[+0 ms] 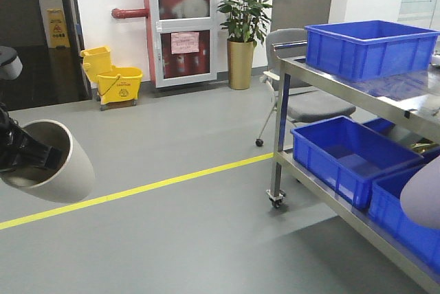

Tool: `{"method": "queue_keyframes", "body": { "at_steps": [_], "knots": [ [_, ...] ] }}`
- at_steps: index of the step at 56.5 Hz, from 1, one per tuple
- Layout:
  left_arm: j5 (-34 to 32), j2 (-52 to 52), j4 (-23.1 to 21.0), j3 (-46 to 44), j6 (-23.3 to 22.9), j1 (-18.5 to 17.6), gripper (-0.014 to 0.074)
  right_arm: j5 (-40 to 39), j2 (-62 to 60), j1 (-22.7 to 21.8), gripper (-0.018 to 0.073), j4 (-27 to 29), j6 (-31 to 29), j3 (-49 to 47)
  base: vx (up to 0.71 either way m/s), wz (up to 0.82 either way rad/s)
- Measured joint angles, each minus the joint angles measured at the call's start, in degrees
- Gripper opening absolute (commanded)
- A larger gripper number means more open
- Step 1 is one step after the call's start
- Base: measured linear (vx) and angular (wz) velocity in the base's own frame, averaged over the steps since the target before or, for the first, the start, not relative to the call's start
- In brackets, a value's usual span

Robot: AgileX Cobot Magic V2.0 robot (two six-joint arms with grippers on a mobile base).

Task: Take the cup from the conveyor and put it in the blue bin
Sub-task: 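Hold both cups raised while the base drives to the blue bins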

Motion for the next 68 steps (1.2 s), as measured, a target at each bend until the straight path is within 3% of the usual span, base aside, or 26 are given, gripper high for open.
{"method": "queue_keyframes", "body": {
  "at_steps": [24,68],
  "knots": [
    [0.17,-0.05,0.22,0.00,0.00,0.00,0.0001,-0.12,0.12,0.00,-0.0009,0.18,0.00,0.00,0.51,-0.23],
    [0.17,0.00,0.16,0.00,0.00,0.00,0.0001,-0.05,0.12,0.00,-0.0009,0.14,0.00,0.00,0.36,-0.67]
  ]
}}
